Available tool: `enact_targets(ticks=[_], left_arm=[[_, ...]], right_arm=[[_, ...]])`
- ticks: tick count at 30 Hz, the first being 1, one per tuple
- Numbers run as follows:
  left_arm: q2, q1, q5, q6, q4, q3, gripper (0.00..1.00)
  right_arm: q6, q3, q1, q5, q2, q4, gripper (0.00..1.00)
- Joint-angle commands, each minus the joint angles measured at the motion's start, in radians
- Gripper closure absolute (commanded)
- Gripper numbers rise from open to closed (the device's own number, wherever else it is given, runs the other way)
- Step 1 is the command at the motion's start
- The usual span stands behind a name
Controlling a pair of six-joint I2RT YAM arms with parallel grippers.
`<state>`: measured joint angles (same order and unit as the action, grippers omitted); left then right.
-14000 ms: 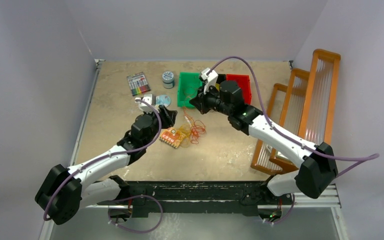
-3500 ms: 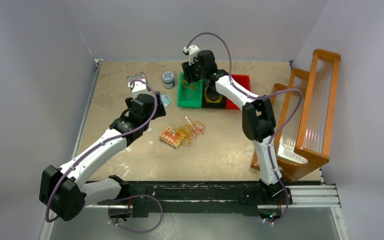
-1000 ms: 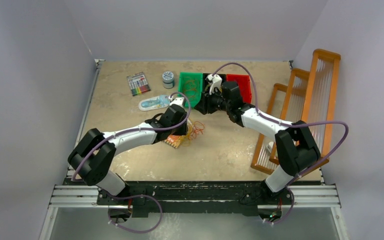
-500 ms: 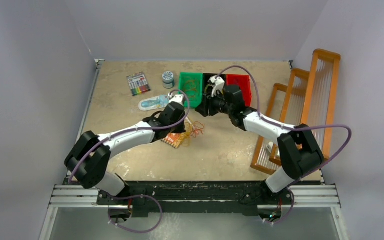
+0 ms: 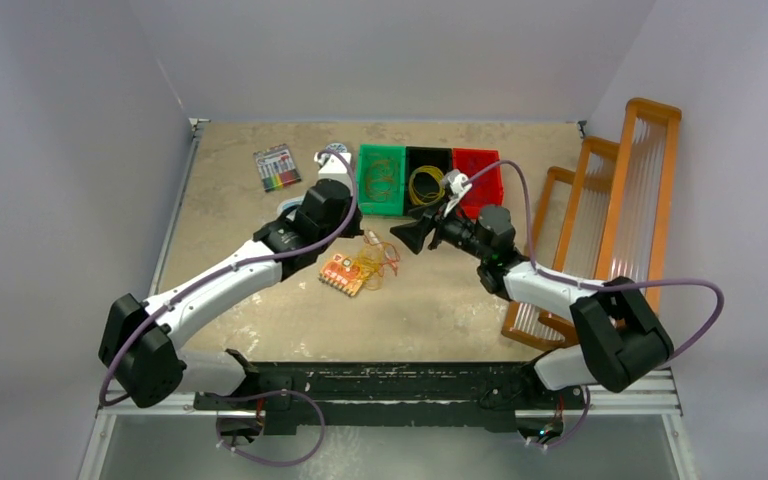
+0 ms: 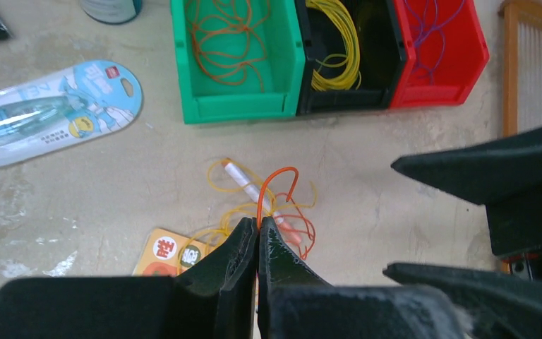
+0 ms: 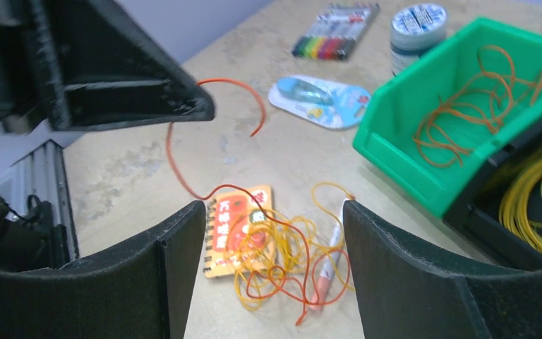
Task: Untangle the cables
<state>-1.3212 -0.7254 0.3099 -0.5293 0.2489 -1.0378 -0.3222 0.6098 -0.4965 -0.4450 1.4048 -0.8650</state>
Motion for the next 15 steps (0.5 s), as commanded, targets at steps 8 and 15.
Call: enact_targets(ticks=[8, 15], left_arm=[[0.007, 0.032, 0.017, 0.053, -0.01, -0.17, 1.0], [0.01, 0.033, -0.032, 0.071, 0.025, -0.24, 1.0]], right_arm=[[0.04, 0.028, -0.086, -0.119, 0.081, -0.373, 0.29], [0.043, 0.164, -0.097, -0.106, 0.274, -0.493, 0.28]])
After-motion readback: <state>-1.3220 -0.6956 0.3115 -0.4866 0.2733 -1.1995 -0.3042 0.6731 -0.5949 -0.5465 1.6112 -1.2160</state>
